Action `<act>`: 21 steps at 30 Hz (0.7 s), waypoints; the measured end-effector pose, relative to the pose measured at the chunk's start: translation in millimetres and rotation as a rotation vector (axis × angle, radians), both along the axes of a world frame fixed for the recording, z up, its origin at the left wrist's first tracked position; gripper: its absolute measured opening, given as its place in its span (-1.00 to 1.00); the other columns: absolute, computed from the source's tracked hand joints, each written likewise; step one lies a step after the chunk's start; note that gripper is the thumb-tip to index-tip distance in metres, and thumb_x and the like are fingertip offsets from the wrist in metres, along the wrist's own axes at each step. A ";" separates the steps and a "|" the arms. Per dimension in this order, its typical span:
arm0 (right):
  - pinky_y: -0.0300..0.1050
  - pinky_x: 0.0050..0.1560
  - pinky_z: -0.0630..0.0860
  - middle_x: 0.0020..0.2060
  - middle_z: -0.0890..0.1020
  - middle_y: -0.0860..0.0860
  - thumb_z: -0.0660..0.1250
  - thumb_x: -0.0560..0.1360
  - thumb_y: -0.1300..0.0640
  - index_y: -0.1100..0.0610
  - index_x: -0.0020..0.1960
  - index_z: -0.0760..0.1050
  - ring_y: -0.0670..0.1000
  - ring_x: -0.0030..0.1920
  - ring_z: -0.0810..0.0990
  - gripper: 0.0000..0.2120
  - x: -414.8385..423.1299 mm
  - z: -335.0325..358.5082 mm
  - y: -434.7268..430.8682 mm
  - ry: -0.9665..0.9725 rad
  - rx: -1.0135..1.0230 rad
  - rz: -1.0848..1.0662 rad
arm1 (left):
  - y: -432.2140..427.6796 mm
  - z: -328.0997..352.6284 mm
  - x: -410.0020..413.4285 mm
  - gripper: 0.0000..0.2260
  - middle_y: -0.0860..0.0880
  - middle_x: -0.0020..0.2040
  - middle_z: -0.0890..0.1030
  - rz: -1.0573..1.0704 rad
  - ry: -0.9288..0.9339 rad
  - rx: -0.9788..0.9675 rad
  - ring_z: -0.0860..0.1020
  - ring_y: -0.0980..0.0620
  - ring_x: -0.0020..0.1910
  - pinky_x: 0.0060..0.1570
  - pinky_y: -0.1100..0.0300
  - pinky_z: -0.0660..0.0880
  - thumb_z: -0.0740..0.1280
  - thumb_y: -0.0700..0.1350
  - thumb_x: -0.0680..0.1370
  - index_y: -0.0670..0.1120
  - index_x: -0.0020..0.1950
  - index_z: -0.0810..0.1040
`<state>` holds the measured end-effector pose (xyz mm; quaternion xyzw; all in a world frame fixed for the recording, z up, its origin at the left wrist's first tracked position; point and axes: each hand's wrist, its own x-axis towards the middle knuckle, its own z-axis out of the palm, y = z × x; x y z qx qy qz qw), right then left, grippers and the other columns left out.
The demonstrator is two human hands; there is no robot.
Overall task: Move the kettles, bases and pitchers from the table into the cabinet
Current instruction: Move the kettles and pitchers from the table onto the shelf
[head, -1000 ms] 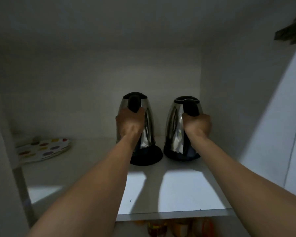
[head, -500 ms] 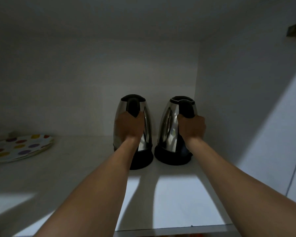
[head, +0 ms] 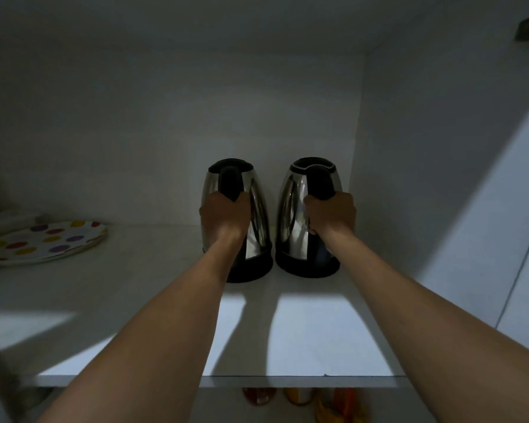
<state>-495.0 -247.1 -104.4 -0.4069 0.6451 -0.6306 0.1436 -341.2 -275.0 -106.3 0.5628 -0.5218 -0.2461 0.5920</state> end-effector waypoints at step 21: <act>-0.17 -0.37 0.42 -0.37 0.51 0.02 0.34 0.50 0.17 0.10 -0.37 0.33 0.09 -0.29 0.54 -0.70 1.2 -2.3 6.0 0.031 0.033 -0.077 | -0.8 -2.6 3.2 -0.77 -0.17 -0.18 0.64 -0.041 -0.019 0.013 0.64 -0.13 -0.26 -0.34 0.16 0.54 0.30 -0.04 0.54 -0.22 -0.07 0.54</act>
